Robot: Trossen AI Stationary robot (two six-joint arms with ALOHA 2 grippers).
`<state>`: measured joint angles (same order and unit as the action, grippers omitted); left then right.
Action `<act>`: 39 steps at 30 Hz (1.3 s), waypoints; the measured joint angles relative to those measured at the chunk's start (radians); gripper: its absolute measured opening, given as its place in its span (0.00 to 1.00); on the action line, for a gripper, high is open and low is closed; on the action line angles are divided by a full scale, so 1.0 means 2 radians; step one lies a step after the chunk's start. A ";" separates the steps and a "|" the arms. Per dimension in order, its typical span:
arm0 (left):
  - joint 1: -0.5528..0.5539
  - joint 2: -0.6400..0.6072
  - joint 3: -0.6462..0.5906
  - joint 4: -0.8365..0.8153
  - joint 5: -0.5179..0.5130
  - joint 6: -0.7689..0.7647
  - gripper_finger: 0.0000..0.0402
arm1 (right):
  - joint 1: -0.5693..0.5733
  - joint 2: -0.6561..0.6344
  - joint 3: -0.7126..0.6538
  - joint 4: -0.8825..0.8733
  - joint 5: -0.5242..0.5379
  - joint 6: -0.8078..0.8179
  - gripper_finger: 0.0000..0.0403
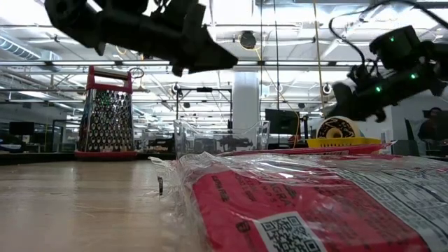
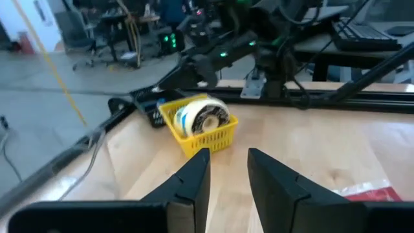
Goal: Pick & Place Food Item
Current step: Put the green food coloring bottle into the black bin, then put the top red popcorn bag into the transparent bin
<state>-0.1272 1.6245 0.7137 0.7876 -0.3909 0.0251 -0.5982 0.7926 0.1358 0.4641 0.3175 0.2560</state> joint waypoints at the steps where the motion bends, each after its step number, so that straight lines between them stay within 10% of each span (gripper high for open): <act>1: 0.003 0.000 -0.004 -0.001 -0.001 -0.008 0.25 | -0.006 -0.003 -0.005 -0.011 0.008 -0.002 0.16; 26: 0.005 0.000 -0.004 -0.007 0.000 -0.016 0.26 | -0.065 0.003 -0.007 -0.044 0.060 -0.016 0.42; 32: 0.004 0.000 -0.004 -0.007 0.000 -0.017 0.26 | -0.062 0.003 -0.007 0.025 -0.075 -0.020 0.47; 39: -0.013 0.000 -0.004 -0.019 0.089 -0.002 0.26 | -0.016 0.003 -0.007 0.146 -0.355 -0.038 0.46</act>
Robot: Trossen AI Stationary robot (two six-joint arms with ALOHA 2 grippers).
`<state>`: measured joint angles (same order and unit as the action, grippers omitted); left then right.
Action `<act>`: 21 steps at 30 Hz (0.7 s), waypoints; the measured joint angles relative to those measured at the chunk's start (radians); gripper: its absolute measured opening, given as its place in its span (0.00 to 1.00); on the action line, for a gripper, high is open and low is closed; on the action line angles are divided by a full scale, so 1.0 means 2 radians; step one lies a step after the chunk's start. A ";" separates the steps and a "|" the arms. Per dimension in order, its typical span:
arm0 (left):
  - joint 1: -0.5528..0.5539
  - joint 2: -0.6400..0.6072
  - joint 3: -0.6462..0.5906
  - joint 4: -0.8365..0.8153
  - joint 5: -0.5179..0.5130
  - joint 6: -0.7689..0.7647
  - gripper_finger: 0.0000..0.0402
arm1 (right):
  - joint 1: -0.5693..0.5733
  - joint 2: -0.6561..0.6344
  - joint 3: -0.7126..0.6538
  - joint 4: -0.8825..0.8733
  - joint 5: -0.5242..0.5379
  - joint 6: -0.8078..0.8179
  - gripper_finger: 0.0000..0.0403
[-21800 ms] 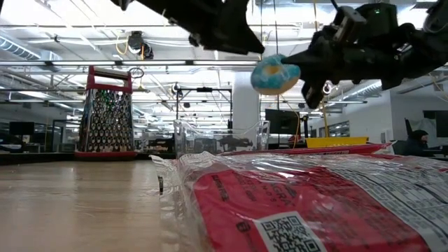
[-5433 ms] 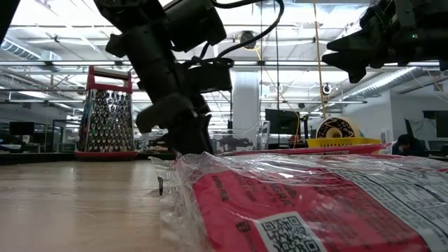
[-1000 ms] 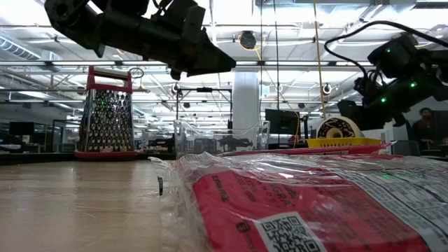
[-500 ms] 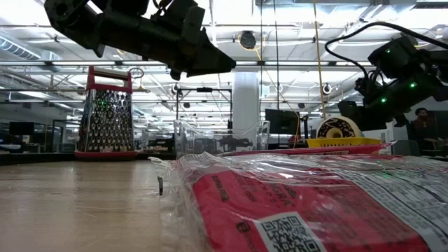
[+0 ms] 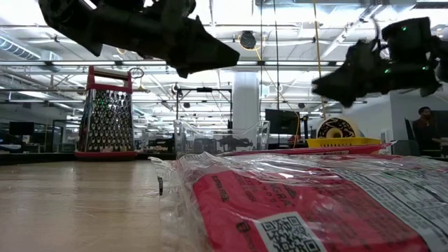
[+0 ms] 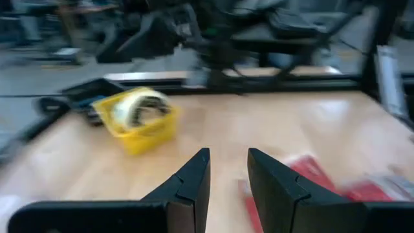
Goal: Pick & Place Food Item
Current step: Put the top red popcorn bag into the transparent bin
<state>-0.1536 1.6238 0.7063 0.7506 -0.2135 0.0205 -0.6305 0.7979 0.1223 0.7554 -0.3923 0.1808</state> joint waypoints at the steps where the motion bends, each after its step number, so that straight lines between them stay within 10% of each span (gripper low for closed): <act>1: -0.003 0.000 0.000 -0.006 0.008 0.000 0.26 | 0.016 0.000 0.000 0.007 -0.040 -0.007 0.46; 6: -0.009 0.000 0.000 -0.035 0.000 -0.013 0.26 | 0.164 0.000 0.000 -0.029 -0.093 -0.039 0.47; 15: -0.007 0.000 0.000 -0.056 -0.003 -0.052 0.26 | 0.475 0.008 0.000 -0.117 0.236 -0.168 0.46; 21: -0.008 0.000 0.000 -0.054 -0.012 -0.059 0.26 | 0.570 0.059 0.000 -0.148 0.375 -0.216 0.50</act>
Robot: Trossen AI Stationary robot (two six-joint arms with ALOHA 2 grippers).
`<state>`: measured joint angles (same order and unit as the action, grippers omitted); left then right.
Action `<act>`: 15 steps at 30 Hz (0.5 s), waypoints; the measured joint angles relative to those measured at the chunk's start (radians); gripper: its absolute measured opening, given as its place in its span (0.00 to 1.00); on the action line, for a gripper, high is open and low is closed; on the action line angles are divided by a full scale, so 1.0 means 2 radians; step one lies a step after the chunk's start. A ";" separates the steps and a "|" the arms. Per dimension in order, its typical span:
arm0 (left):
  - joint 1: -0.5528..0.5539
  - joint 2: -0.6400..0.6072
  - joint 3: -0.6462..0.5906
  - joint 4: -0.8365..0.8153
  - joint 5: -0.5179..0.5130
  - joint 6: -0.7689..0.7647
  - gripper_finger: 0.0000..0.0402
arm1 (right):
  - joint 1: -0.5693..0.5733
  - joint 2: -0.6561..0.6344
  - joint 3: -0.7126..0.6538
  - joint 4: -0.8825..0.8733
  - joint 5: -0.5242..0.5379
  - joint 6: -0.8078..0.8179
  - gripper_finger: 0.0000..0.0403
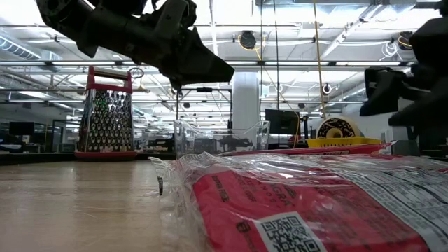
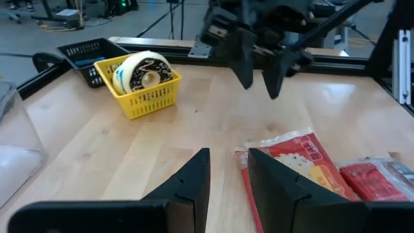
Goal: Pick & Place Food Item
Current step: Put the top red popcorn bag into the transparent bin
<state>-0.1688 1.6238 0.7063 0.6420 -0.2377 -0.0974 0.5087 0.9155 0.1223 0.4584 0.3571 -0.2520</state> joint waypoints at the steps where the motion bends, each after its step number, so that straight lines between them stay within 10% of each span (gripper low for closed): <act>1: 0.000 0.000 0.000 0.001 -0.002 -0.004 0.26 | 0.006 0.011 0.000 0.006 0.006 0.000 0.51; 15: 0.000 0.000 0.000 0.002 -0.018 -0.037 0.26 | 0.013 0.221 0.030 0.164 -0.011 -0.076 0.59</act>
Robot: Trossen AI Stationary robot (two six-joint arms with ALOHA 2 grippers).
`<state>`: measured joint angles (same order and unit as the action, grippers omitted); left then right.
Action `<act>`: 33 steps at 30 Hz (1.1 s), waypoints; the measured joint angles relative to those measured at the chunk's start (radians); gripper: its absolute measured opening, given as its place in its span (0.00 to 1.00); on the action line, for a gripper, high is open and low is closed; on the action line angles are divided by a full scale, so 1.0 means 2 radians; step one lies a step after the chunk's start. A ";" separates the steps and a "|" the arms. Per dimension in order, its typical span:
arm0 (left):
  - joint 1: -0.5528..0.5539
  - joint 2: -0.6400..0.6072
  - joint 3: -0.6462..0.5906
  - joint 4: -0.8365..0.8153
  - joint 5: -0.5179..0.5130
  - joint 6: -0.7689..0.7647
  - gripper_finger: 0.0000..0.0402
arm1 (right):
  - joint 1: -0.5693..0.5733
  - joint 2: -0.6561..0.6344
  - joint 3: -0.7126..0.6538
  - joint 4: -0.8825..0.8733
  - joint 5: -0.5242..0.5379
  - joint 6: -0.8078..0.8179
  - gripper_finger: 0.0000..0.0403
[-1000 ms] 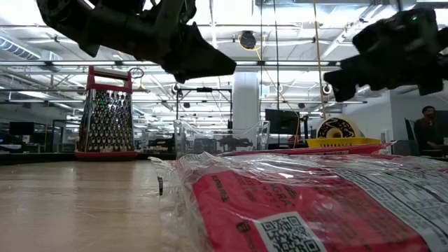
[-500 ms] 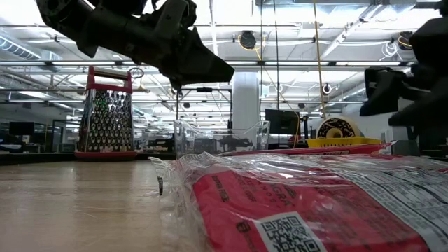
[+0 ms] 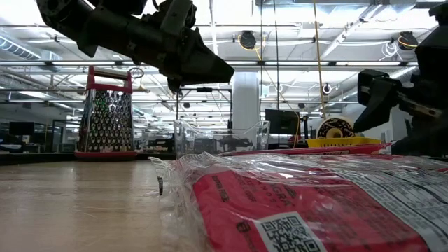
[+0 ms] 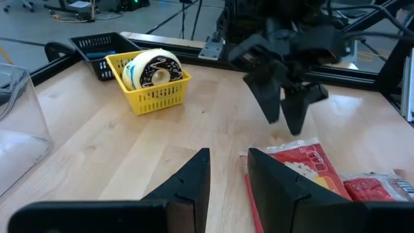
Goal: Pick & Place Food Item
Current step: Put the top red popcorn bag into the transparent bin
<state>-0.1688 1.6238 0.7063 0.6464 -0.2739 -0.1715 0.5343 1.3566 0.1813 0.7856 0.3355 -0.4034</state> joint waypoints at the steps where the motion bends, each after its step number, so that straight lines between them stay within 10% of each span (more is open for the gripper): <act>1: 0.000 0.000 0.000 0.000 -0.001 0.000 0.26 | 0.000 0.014 0.009 0.001 0.000 -0.008 0.59; 14: 0.000 0.000 0.000 0.000 -0.004 -0.002 0.26 | -0.032 0.150 0.096 0.021 0.000 -0.078 0.52; 26: 0.000 0.000 0.000 0.000 -0.004 -0.001 0.26 | -0.047 0.112 0.096 0.009 0.002 -0.082 0.03; 33: 0.000 0.000 0.000 0.000 -0.003 0.006 0.26 | -0.060 0.056 0.096 0.003 0.001 -0.058 0.01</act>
<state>-0.1688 1.6238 0.7063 0.6464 -0.2806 -0.1600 0.4137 1.4682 0.3733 0.7921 0.3368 -0.5199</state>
